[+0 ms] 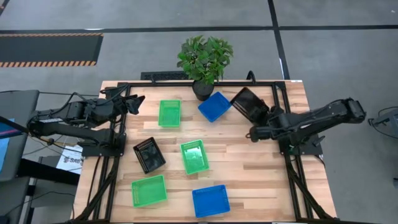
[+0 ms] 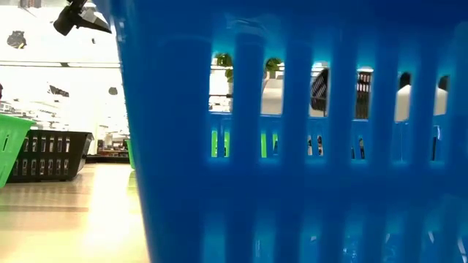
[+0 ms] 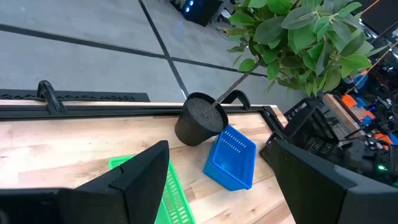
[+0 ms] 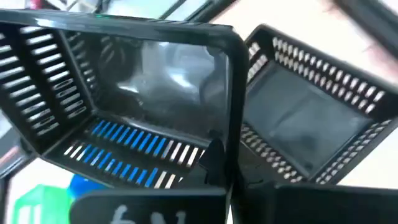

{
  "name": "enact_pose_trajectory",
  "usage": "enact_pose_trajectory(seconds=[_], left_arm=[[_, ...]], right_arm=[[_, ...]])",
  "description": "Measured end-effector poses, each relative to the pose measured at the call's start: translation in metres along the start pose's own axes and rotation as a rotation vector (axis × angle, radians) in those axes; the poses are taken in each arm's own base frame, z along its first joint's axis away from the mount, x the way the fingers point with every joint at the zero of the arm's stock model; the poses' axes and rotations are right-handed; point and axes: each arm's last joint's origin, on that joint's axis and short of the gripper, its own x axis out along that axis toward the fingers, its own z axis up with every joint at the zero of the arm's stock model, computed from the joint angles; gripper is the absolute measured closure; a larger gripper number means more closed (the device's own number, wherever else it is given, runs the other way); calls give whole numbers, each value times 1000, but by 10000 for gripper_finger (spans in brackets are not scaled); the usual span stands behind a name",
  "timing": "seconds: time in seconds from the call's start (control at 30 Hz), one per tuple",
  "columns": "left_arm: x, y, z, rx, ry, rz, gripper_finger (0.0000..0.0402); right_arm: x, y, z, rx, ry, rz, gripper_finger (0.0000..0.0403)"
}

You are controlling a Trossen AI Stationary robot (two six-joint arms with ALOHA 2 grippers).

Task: Stack baskets by color
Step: Stack the bottom right black basket on the top right black basket

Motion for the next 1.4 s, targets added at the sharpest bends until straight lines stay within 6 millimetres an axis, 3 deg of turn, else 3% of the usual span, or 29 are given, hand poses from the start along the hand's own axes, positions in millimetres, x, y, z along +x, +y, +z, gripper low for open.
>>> enact_pose_trajectory(seconds=[0.57, 0.83, 1.4], left_arm=[[0, 0, 0, -2, 1, -1, 134], [0, 0, 0, -2, 2, -1, 135], [0, -1, -1, -7, 38, -25, 135]], right_arm=[[12, -12, 19, -59, 6, -292, 383], [18, -12, 8, -114, 22, -372, 395], [35, -9, -6, -137, 48, -489, 381]])
